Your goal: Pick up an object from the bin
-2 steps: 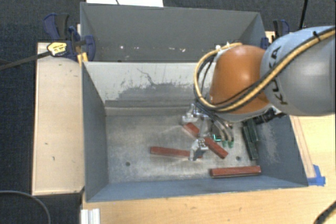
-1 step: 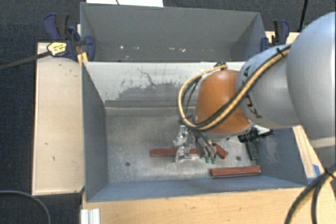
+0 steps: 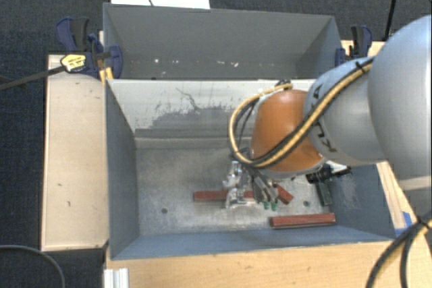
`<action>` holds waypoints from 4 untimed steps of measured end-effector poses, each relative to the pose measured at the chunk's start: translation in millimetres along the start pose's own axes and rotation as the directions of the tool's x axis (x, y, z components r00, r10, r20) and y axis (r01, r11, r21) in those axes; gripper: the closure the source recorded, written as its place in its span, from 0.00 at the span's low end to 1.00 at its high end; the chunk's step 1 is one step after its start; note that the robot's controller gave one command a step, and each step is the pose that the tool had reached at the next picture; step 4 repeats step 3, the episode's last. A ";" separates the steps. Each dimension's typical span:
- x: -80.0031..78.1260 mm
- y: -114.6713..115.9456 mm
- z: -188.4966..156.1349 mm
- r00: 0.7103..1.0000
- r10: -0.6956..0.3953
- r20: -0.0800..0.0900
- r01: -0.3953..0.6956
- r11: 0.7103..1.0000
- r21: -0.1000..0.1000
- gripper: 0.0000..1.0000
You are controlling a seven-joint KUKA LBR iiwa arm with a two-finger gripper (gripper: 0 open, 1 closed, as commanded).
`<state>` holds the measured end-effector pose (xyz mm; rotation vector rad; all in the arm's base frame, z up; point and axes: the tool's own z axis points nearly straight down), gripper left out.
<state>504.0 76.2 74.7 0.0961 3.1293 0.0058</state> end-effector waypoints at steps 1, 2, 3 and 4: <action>1.6 -0.2 -4.6 1.000 0.000 -0.007 0.000 1.000 0.002 1.00; 3.6 3.6 -47.0 1.000 0.002 -0.005 -0.002 1.000 0.002 1.00; 3.8 15.3 -230.0 0.999 0.045 -0.001 -0.045 0.999 0.001 1.00; 3.8 15.3 -230.0 0.999 0.045 -0.001 -0.045 0.999 0.001 1.00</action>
Offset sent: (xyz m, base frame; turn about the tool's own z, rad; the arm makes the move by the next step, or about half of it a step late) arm -0.0152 0.0175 -0.0047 0.0392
